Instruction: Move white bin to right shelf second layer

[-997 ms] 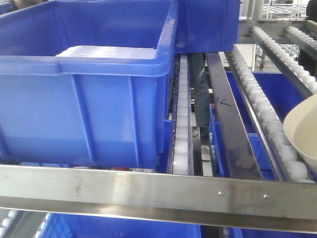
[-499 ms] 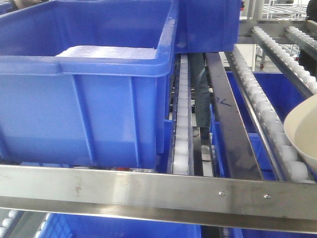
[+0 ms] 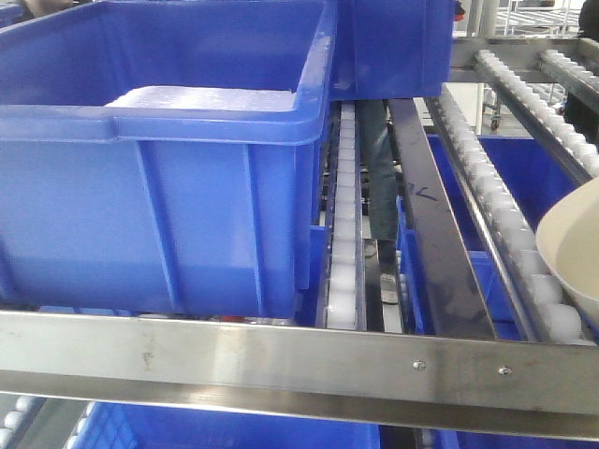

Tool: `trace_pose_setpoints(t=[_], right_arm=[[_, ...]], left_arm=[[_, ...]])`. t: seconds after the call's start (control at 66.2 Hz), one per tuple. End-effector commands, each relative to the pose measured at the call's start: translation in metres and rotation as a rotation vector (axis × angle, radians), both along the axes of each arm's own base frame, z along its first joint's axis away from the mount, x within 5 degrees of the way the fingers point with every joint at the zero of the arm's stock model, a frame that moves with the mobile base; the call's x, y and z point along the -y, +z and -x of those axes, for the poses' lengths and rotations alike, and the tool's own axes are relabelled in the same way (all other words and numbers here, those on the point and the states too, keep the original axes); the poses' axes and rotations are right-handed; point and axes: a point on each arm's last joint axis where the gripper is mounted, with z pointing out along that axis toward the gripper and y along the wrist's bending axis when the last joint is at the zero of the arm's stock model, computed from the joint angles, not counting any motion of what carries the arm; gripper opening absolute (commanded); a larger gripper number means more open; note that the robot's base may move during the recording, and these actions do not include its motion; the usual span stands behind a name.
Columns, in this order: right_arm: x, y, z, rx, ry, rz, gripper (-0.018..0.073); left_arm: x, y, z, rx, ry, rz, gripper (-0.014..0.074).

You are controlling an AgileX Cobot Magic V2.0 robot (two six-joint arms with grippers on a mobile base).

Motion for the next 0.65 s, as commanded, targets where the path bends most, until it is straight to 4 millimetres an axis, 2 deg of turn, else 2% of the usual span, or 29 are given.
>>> trace_pose_setpoints(t=[0.0, 0.635], right_arm=[[0.0001, 0.0153, 0.0020, 0.132, -0.001, 0.000, 0.0073], [0.0001, 0.0153, 0.0020, 0.132, -0.001, 0.000, 0.0073]], left_arm=[[-0.0003, -0.0038, -0.0001, 0.066, 0.002, 0.011, 0.0085], [-0.0003, -0.0038, -0.0001, 0.066, 0.002, 0.011, 0.0085]])
